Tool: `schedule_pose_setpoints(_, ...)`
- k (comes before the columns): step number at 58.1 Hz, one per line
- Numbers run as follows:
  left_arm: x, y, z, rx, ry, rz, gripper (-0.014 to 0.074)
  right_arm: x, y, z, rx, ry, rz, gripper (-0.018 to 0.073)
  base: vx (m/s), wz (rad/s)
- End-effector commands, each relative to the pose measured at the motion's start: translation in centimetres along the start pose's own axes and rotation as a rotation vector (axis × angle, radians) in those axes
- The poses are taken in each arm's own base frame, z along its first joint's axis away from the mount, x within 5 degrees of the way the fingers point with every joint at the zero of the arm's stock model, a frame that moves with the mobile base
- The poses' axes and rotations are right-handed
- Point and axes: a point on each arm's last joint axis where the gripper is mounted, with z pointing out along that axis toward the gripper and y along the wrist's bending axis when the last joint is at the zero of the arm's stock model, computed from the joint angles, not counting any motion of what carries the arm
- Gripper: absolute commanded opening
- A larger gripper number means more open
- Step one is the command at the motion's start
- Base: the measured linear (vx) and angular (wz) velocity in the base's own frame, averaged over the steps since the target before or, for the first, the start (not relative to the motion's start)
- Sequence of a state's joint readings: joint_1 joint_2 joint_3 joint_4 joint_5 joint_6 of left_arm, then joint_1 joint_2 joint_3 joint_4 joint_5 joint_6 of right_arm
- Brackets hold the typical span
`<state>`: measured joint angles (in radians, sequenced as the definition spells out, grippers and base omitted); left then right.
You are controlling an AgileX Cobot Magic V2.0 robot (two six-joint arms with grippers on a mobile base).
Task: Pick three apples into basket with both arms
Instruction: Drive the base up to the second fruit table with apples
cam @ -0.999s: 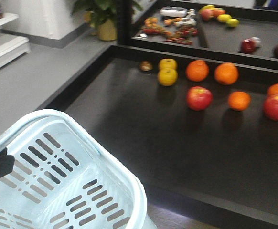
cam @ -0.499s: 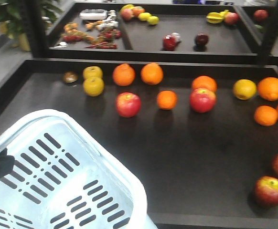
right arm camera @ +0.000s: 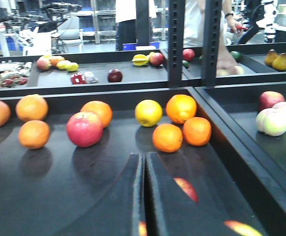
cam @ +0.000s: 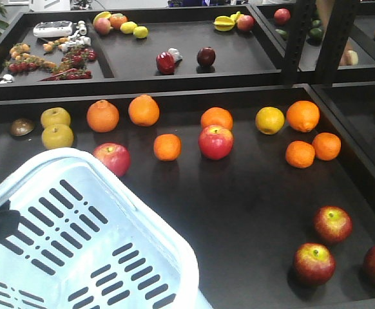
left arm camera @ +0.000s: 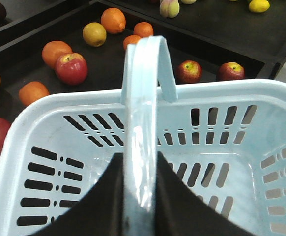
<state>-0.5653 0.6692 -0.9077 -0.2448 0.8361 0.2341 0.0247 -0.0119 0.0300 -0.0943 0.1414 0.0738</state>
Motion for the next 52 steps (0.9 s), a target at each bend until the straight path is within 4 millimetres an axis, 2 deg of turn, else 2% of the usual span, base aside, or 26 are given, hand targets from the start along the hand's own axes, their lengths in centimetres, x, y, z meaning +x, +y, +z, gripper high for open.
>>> schedule_pose_setpoints(1, -1.47, -0.02, -0.54, -0.004, -0.116, -0.018, -0.0006, -0.32, 0.02, -0.03, 0.001, -0.071, -0.017, -0.0005, 0.12, -0.18)
schedule_pose_setpoints(52, -1.47, -0.02, -0.54, -0.004, -0.116, -0.018, -0.0006, -0.32, 0.02, -0.03, 0.001, -0.071, -0.017, -0.0005, 0.08, 0.01)
